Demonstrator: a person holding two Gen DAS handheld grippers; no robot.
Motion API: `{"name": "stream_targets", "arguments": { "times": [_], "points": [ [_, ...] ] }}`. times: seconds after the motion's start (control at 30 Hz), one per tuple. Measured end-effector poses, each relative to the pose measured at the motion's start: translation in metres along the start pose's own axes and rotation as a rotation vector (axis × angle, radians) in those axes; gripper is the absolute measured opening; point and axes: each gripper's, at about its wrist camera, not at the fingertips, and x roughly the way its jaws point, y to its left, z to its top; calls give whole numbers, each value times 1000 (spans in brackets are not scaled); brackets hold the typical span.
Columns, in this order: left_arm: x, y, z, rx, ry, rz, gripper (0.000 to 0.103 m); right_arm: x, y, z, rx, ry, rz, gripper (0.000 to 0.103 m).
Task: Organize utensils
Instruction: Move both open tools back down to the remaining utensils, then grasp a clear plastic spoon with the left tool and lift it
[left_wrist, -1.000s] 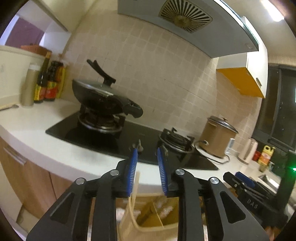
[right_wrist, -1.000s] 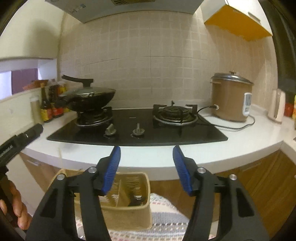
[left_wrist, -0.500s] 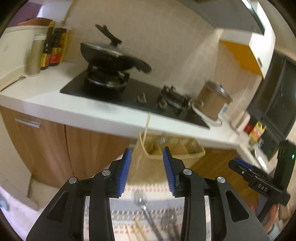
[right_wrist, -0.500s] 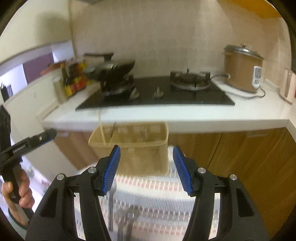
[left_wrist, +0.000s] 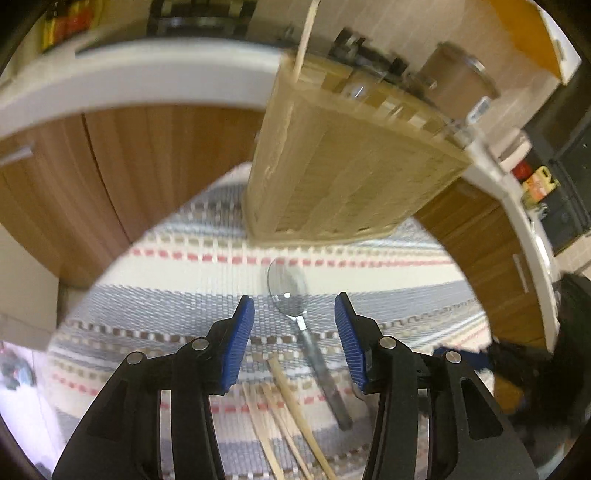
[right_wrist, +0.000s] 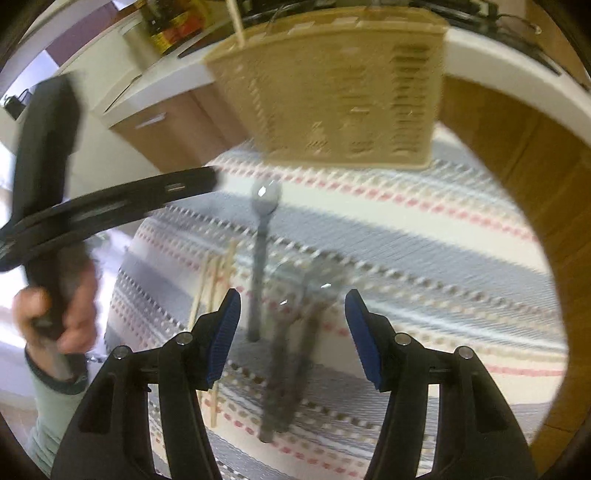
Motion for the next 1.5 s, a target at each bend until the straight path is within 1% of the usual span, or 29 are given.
{"name": "stream_targets", "arguments": {
  "times": [0.1,0.2,0.3,0.43,0.53,0.63,0.67,0.7,0.73,0.77,0.93,0.97,1.0,1.03,1.07,1.23,1.33,1.43,1.5],
  "points": [
    [23,3,4,-32,-6,31,44,7,9,-8,-48,-37,-13,55],
    [37,5,7,-68,2,45,44,12,13,-13,-70,-43,-19,55],
    [51,3,10,-75,7,68,44,20,13,-19,-73,-47,0,55],
    [61,-7,14,-41,-9,113,44,34,17,-24,-106,-40,-8,55],
    [65,-15,16,-19,-19,139,44,42,17,-20,-71,-21,-1,55],
    [69,-24,19,15,-10,158,46,52,15,-14,-52,0,16,55],
    [69,-26,19,30,-7,170,45,55,18,-13,-62,5,16,55],
    [70,-29,20,45,-5,184,42,58,21,-12,-74,13,15,51],
    [71,-32,20,65,-3,199,31,62,24,-13,-86,22,4,49],
    [73,-34,20,78,-3,211,30,67,26,-13,-90,33,-15,47],
    [72,-34,22,91,3,190,30,78,35,-11,-92,35,-51,46],
    [70,-30,21,95,3,190,30,79,37,-11,-98,38,-69,44],
    [69,-30,20,101,5,191,30,81,40,-10,-110,40,-96,36],
    [69,-31,20,108,8,191,30,83,43,-11,-127,42,-129,30],
    [67,-29,19,113,12,186,30,84,44,-12,-130,47,-138,28],
    [57,-24,12,118,52,134,30,82,37,-18,-106,72,-116,28],
    [54,-25,9,125,65,126,30,77,31,-24,-92,73,-110,28],
    [52,-29,4,127,54,135,29,74,28,-30,-79,54,-88,28],
    [52,-33,-4,116,36,106,29,66,25,-34,-82,20,-74,28]
  ]
}}
